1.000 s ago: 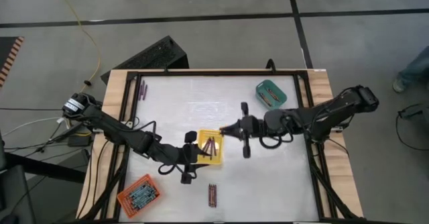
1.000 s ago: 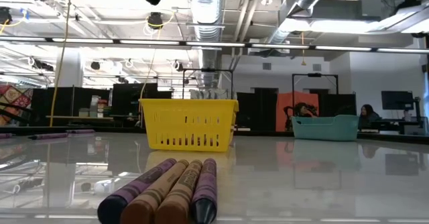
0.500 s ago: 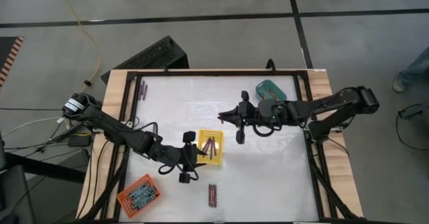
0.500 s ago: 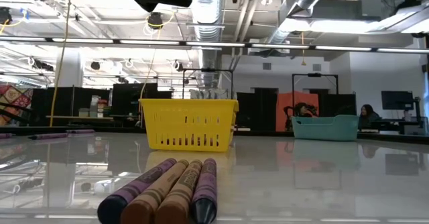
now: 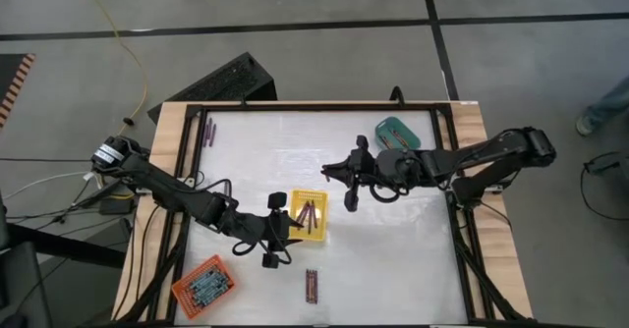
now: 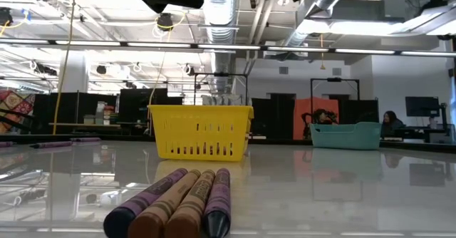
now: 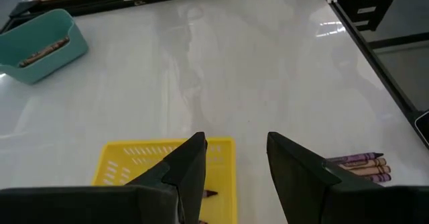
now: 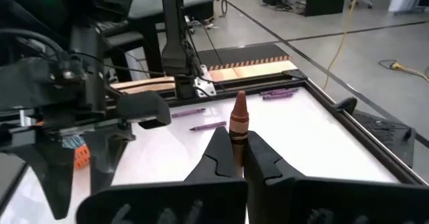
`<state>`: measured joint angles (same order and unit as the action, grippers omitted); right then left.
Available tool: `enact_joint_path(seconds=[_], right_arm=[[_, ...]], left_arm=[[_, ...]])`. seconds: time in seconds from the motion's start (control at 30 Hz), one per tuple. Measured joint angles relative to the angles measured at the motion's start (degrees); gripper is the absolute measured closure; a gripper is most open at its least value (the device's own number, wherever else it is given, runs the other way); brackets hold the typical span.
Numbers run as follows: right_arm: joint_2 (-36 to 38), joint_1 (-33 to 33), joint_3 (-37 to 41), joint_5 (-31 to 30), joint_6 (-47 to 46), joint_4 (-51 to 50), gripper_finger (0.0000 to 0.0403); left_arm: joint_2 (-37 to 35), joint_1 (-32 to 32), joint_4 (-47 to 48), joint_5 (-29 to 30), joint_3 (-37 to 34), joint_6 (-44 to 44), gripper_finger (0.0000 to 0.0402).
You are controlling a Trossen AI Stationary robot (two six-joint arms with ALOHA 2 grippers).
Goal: Sort crayons
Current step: Put the brown crayon into the green bin
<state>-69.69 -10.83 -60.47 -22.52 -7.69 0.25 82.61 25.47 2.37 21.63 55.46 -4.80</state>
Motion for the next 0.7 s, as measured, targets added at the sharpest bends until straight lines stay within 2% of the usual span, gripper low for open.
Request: enact_joint_path(seconds=[0.7], right_arm=[[0.00,-0.02,0.00,-0.11,-4.37,-0.18,0.0403]], left_arm=[[0.00,0.00,-0.07,-0.02,0.00,0.02,0.0253]])
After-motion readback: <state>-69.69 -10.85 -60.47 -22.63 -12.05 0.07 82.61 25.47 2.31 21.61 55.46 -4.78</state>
